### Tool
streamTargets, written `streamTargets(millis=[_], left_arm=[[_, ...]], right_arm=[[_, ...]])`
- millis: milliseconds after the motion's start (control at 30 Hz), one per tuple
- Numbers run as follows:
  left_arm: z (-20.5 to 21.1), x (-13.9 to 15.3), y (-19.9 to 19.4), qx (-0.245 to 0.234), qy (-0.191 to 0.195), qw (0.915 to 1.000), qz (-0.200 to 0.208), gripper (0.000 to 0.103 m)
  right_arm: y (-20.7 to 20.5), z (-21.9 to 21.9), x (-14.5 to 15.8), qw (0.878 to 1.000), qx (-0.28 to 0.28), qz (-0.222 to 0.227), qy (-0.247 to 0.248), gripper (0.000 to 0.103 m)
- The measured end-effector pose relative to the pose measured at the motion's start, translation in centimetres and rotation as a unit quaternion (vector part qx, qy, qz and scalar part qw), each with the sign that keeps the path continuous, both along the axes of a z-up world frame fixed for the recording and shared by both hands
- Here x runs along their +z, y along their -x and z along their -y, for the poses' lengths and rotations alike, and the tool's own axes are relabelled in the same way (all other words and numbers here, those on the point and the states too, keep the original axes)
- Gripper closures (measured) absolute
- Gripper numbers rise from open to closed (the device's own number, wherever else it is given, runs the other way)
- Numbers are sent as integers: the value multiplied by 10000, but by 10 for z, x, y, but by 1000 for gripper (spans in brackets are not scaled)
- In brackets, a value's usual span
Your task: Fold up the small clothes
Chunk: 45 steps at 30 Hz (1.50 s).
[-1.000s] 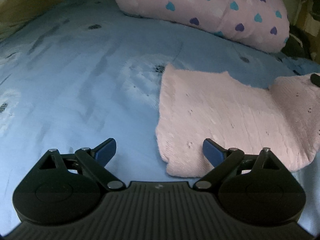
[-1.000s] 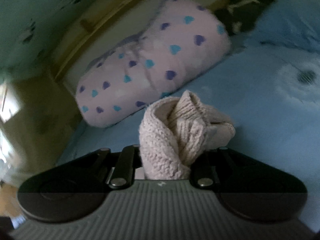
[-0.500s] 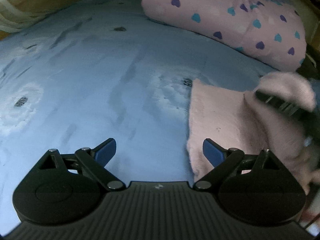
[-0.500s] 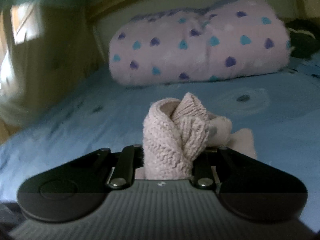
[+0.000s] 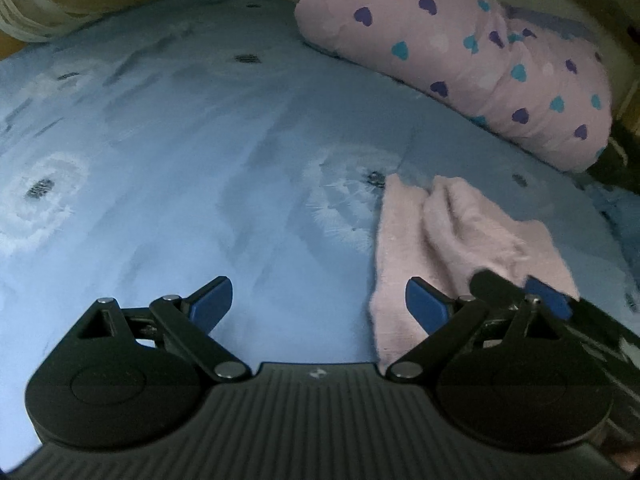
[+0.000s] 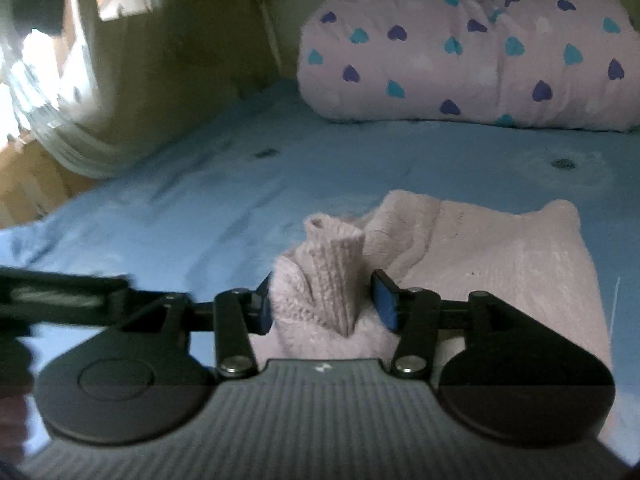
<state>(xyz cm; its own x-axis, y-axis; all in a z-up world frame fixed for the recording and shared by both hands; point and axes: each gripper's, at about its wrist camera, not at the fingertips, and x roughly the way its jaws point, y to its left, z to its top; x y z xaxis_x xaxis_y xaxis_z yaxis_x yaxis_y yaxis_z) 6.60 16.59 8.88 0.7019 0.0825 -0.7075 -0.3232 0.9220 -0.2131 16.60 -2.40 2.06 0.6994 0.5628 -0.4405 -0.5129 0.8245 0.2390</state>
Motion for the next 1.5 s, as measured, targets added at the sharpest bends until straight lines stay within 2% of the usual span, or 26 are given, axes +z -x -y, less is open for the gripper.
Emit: streamTargets(millis=[133, 267, 433, 600, 733, 933, 1000, 1033, 1100, 1167, 1267, 1400, 1500], left_arm=[[9, 3, 1, -129, 99, 9997, 154, 7], [25, 5, -1, -353, 180, 9988, 279, 7], [43, 2, -8, -563, 290, 9968, 482, 7], [53, 3, -25, -707, 338, 9953, 570, 7], [62, -1, -49, -813, 390, 9940, 621, 7], [79, -26, -88, -898, 385, 9942, 455, 10], [85, -33, -92, -955, 365, 9935, 501, 22], [88, -36, -92, -949, 239, 9938, 530, 28], [92, -41, -91, -937, -86, 9939, 577, 63], [91, -42, -85, -1025, -131, 9918, 752, 71], [91, -34, -75, -1027, -378, 9891, 989, 76], [75, -12, -60, -682, -367, 9897, 1204, 77], [62, -11, -56, -445, -691, 9916, 1000, 75]], right_arm=[[25, 22, 14, 9995, 241, 183, -69, 51], [40, 46, 19, 9996, 59, 288, -43, 51], [45, 78, 15, 9973, -654, 87, -334, 51], [36, 113, 3, 9866, -1344, -280, -877, 49], [27, 134, -10, 9781, -1662, -493, -1154, 49], [21, 147, -32, 9665, -1806, -690, -1689, 48], [19, 146, -37, 9653, -1789, -611, -1801, 48], [18, 145, -41, 9654, -1765, -574, -1834, 48], [16, 143, -46, 9656, -1695, -494, -1911, 47], [16, 145, -52, 9658, -1590, -387, -2012, 46], [14, 149, -54, 9676, -1434, -419, -2037, 46], [19, 162, -45, 9638, -1474, -253, -2205, 46], [19, 168, -46, 9613, -1640, -227, -2204, 46]])
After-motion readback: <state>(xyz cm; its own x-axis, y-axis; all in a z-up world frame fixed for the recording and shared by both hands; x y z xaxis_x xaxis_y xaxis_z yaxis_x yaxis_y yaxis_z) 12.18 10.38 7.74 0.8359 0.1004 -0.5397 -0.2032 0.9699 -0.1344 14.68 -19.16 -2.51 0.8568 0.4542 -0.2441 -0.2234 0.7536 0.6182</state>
